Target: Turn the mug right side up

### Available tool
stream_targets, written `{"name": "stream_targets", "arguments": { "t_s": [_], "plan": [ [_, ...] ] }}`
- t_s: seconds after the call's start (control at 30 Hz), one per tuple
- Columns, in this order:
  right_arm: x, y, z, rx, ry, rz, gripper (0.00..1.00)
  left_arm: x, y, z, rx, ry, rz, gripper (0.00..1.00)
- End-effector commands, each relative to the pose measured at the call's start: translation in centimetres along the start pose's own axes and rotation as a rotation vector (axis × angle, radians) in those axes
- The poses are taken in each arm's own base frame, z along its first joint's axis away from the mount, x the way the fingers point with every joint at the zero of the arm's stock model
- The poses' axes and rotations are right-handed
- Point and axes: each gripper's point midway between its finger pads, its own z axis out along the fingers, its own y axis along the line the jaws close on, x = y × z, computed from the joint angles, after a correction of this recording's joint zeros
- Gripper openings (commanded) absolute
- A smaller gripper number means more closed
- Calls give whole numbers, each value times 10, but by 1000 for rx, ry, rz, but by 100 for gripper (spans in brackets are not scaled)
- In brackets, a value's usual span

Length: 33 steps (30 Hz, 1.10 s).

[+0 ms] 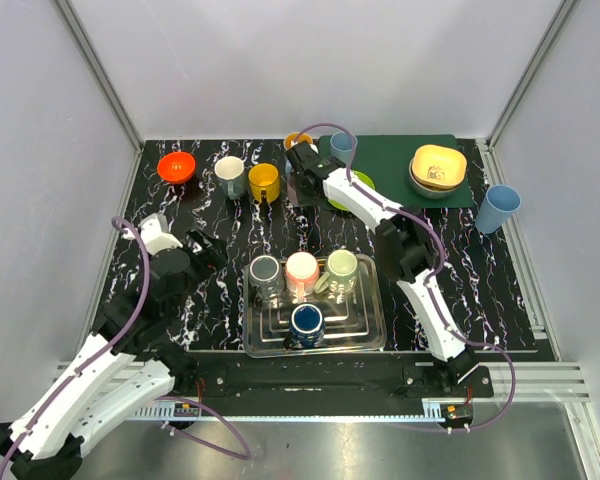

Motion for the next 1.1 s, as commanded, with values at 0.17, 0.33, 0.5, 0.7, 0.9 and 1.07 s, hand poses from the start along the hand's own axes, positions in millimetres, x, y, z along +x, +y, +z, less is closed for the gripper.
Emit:
{"name": "stream_targets", "arguments": {
  "t_s": [0.17,0.33,0.5,0.7,0.9,1.07],
  "plan": [
    [-25,1,-15,-11,-68,43,47,17,1,8,1,56,70,91],
    [-47,-3,-82,-55,-189,102,59,46,14,13,-29,164,174,91],
    [-42,-7,-162,-105,-264,127,61,84,14,18,10,327,267,90],
    [-6,-1,-253,-219,-375,135,61,112,8,21,75,482,409,81],
    [34,-10,-303,-254,-416,111,61,131,9,24,100,622,561,74],
    [53,-19,-315,-274,-421,114,62,146,8,36,87,692,599,70]
  ]
}}
